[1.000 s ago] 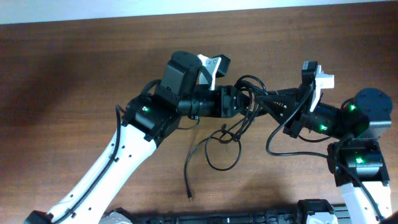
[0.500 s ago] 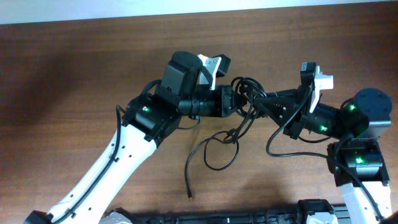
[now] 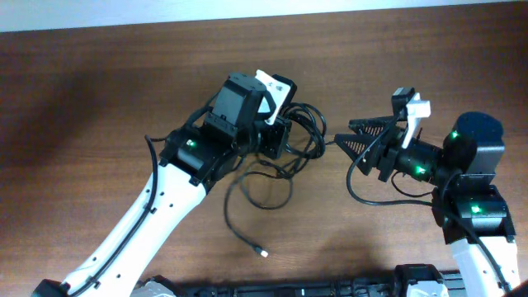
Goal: Untangle cables
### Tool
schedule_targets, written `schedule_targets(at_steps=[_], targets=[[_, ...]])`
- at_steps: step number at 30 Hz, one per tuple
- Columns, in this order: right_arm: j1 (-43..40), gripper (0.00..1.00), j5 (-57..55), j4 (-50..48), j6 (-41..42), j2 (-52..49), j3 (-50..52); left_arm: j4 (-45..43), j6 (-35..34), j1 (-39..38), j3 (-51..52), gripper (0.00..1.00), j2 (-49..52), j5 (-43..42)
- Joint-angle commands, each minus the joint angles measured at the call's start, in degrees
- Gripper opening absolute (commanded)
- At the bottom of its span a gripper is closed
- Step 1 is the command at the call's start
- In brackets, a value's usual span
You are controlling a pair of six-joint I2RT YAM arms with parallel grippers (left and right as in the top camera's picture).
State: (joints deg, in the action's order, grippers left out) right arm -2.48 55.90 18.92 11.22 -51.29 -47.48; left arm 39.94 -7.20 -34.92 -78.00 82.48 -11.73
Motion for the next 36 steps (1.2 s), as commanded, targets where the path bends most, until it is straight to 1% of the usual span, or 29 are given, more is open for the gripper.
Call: schedule_targets(at_steps=[1,6,9,12,15,17,18,20,22,26,31,33,36], targets=[[-0.17,0.63,-1.73,5.25,-11.72,0.07,-0.42,-0.24,7.26,-0.44,-0.74,0.00,-0.87,2.97],[-0.13,0.62,-1.51,11.67,-17.38,0.07,-0.42,-1.79,6.34,-3.67,-0.74,0.00,-0.87,2.97],[0.11,0.53,0.48,12.59,-18.91,0.07,-0.42,-3.82,5.64,-5.84,-0.74,0.00,-0.87,3.17],[1.81,0.49,1.42,12.72,-20.02,0.07,-0.42,-5.29,3.50,-7.04,-0.74,0.00,-0.87,5.18],[4.07,0.33,0.35,12.63,-20.02,0.07,-0.42,-5.95,2.16,-7.32,-0.74,0.00,-0.87,5.81],[5.53,0.21,-3.21,12.68,-19.67,0.04,-0.42,-6.25,0.74,-7.32,-0.74,0.00,-0.87,6.43],[5.75,0.18,-4.81,12.83,-18.88,0.00,-0.42,-6.25,0.35,-7.32,-0.74,0.00,-0.87,7.02],[5.86,0.04,-9.09,13.55,-16.87,-0.04,-0.42,-6.25,0.37,-7.32,-0.74,0.00,-0.87,7.08],[5.84,0.04,-13.14,14.45,-16.26,-0.04,-0.42,-6.01,0.37,-7.30,-0.74,0.00,-0.87,7.72],[5.84,0.04,-18.99,15.21,-13.44,-0.04,-0.42,-4.00,0.33,-7.26,-0.74,0.00,-0.87,13.46],[5.84,0.04,-28.15,17.57,-10.29,-0.04,-0.42,-3.82,-4.94,-5.03,-0.76,0.00,-1.73,13.70],[5.84,0.04,-30.88,18.29,-9.86,-0.04,-0.42,-3.80,-6.25,-3.85,-0.76,0.00,-2.40,13.64],[5.84,0.04,-36.13,19.32,-5.77,-0.04,-0.42,-3.50,-6.47,-2.78,-0.76,0.00,-4.22,13.00]])
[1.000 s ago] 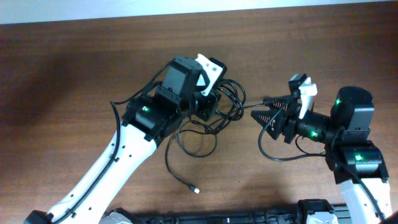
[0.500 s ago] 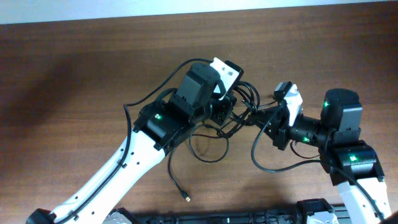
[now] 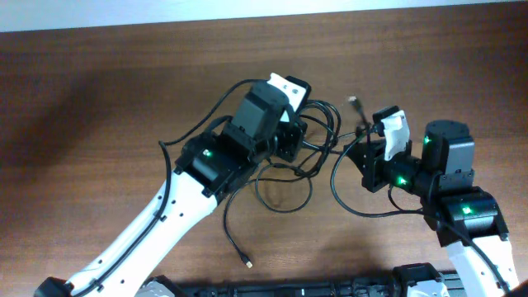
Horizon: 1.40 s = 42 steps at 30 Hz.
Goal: Untangle cables
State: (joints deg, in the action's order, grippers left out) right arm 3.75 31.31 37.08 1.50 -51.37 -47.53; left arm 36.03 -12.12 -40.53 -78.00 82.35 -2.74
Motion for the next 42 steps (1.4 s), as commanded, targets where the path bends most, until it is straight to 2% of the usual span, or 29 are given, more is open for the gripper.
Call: schedule_targets(at_steps=[1,2,3,4,5,6,9,15,20,23,28,32,39,42], targets=[[-0.39,0.04,-11.67,1.18,4.57,0.00,-0.37,0.50,-1.55,2.84,-0.76,0.00,-4.79,4.04],[-0.39,0.04,-11.65,1.11,4.72,0.00,-0.37,0.61,-1.55,2.84,-0.76,0.00,-5.18,4.04],[-0.39,0.13,-11.61,1.09,4.83,0.00,-0.37,0.85,-1.53,2.84,-0.76,0.00,-5.75,4.09],[-0.37,0.32,-11.10,1.14,4.79,0.00,-0.37,1.05,-1.53,2.84,-0.76,0.00,-6.29,4.50],[-0.37,0.45,-9.29,1.09,4.61,0.00,-0.37,1.20,-1.53,2.84,-0.76,0.00,-6.64,5.18],[-0.37,0.53,-7.32,0.92,3.26,0.00,-0.37,1.42,-1.49,2.84,-0.76,0.00,-6.84,5.62],[-0.37,0.64,3.67,0.13,-5.01,0.07,-0.39,2.27,-1.11,2.84,-0.76,0.00,-6.84,5.60],[-0.37,0.65,16.87,-1.01,-12.28,0.07,-0.39,2.49,-1.11,2.82,-0.76,0.00,-6.84,4.90],[-0.37,0.64,32.96,-9.29,-11.72,0.07,-0.39,2.56,-1.11,2.82,-0.76,0.00,-6.84,-3.32],[-0.37,0.63,32.98,-13.00,-8.24,0.04,-0.39,2.89,-1.11,2.82,-0.76,0.00,-6.82,-5.35],[-0.37,0.63,32.94,-17.29,-8.31,0.00,-0.39,3.91,-1.11,2.71,-0.76,0.00,-6.84,-5.77],[-0.39,0.63,32.92,-21.99,-8.31,0.00,-0.39,3.89,-1.11,2.67,-0.76,0.00,-6.84,-9.75],[-0.37,0.63,32.39,-21.24,-8.31,-1.53,-0.37,3.06,-1.14,2.67,-0.76,0.00,-6.84,-14.14],[-0.37,0.52,34.56,-19.69,-8.31,-4.11,-0.37,3.04,-1.14,2.67,-0.76,0.00,-6.84,-14.38]])
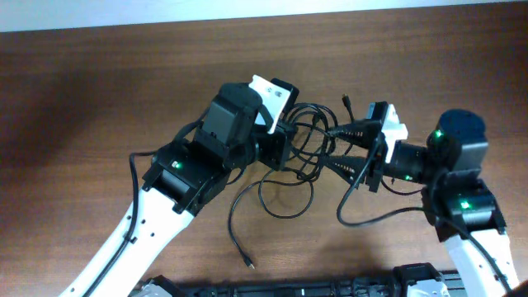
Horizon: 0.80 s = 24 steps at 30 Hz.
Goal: Untangle cables
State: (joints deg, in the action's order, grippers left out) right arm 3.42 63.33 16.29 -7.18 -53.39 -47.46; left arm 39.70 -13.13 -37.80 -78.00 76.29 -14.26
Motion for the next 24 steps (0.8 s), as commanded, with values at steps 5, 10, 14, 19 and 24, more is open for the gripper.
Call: schedule_targets(at_steps=[5,10,14,19,24], targets=[[-0.04,0.40,5.03,4.48,0.33,-4.00,-0.44,-1.29,-0.85,-0.04,-0.76,0.00,-0.79,-0.76],[-0.04,0.23,5.03,6.51,0.11,-4.15,-0.44,-3.21,-1.64,0.11,-0.76,0.00,-0.79,0.20],[-0.04,0.04,5.03,6.91,0.13,-4.15,-0.44,-2.01,-1.64,0.11,-0.76,0.00,-0.79,6.84],[-0.07,0.04,-6.56,7.80,6.71,-4.09,-0.44,2.34,-9.46,0.11,-0.76,0.00,-0.79,20.65],[-0.07,0.04,-13.62,8.50,10.91,-4.09,-0.44,5.88,-14.71,0.11,-0.76,0.00,-1.75,31.50]])
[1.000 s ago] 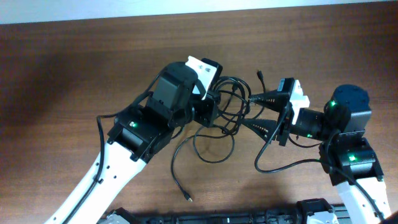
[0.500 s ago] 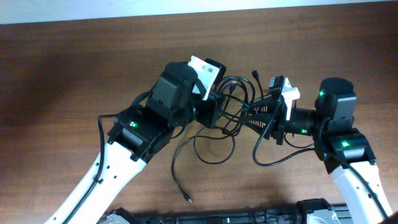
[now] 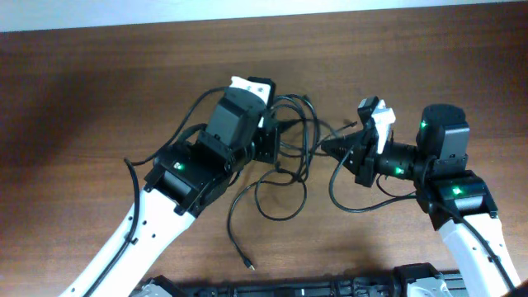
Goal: Untangle cables
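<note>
A tangle of thin black cables (image 3: 290, 136) lies at the middle of the wooden table. One wide loop (image 3: 280, 202) spreads toward the front, and a free end with a small plug (image 3: 247, 264) trails near the front edge. My left gripper (image 3: 271, 144) is at the left side of the tangle, shut on a strand. From the right, my right gripper (image 3: 327, 147) reaches in with its fingers closed together on a strand at the tangle's right edge. Another cable end (image 3: 306, 99) sticks up at the back.
The brown wooden table (image 3: 82, 107) runs to a pale wall edge at the back. The right arm's own black cable (image 3: 351, 202) hangs in a loop under its wrist. A dark bar (image 3: 272, 289) lies along the front edge.
My right gripper was open, its fingers spread at the tangle's right side; now its fingers are together on a strand. The left gripper and the tangle have shifted slightly left and back.
At first my left gripper held the tangle and the right one was shut at a strand to its right. Then the right arm stood raised beside the tangle. Later it was open at the tangle's right side, and now it is shut there.
</note>
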### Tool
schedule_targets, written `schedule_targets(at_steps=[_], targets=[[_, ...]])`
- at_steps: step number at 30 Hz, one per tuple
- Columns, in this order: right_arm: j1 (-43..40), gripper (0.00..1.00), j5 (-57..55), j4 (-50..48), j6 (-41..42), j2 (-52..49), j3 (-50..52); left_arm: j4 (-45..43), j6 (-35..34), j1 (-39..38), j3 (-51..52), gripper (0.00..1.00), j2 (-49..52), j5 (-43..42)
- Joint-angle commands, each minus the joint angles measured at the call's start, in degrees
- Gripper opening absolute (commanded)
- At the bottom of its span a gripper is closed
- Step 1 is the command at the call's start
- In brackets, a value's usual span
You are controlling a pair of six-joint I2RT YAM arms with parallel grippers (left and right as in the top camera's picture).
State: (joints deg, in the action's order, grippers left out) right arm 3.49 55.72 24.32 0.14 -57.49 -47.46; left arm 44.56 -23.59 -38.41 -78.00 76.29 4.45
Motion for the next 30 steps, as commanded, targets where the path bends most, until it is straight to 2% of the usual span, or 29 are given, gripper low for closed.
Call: schedule_targets(at_steps=[1,7,11,13,14,15,16,21,27,28,30], targets=[[-0.13,0.04,-6.82,0.48,4.15,0.02,-0.44,1.14,-4.24,0.72,-0.76,0.00,-1.86,13.35],[-0.13,0.04,-15.89,2.58,10.82,0.02,-0.44,1.14,-4.24,0.72,-0.76,0.00,-4.44,14.05],[-0.13,0.06,-16.50,2.97,11.56,0.02,-0.44,1.14,-4.24,0.72,-0.76,0.00,-6.75,14.86],[-0.13,0.38,-15.43,3.37,11.52,0.02,-0.44,1.14,-4.24,0.72,-0.76,0.00,-7.96,14.86],[-0.13,0.61,-15.23,3.39,11.54,0.02,-0.44,1.05,-4.24,0.72,-0.76,0.00,-8.68,14.86],[-0.13,0.73,-15.26,3.39,11.52,0.17,-0.44,0.90,-4.24,0.72,-0.76,0.00,-9.44,14.88],[-0.13,0.80,-15.26,3.39,11.52,0.33,-0.44,0.50,-4.24,0.72,-0.76,0.00,-10.23,14.86],[-0.11,0.88,-15.26,3.43,11.41,1.57,-0.44,-2.16,-4.24,0.72,-0.76,0.00,-13.40,14.84],[-0.13,0.91,-15.78,3.91,11.10,1.79,-0.44,-7.17,-4.24,0.72,-0.76,0.00,-17.29,13.09],[-0.13,0.96,-16.33,4.02,11.10,1.79,-0.44,-7.50,-4.24,0.72,-0.76,0.00,-17.64,13.11],[-0.13,0.98,-17.99,4.61,11.13,1.79,-0.44,-8.07,-4.22,0.72,-0.76,0.00,-18.78,13.42]])
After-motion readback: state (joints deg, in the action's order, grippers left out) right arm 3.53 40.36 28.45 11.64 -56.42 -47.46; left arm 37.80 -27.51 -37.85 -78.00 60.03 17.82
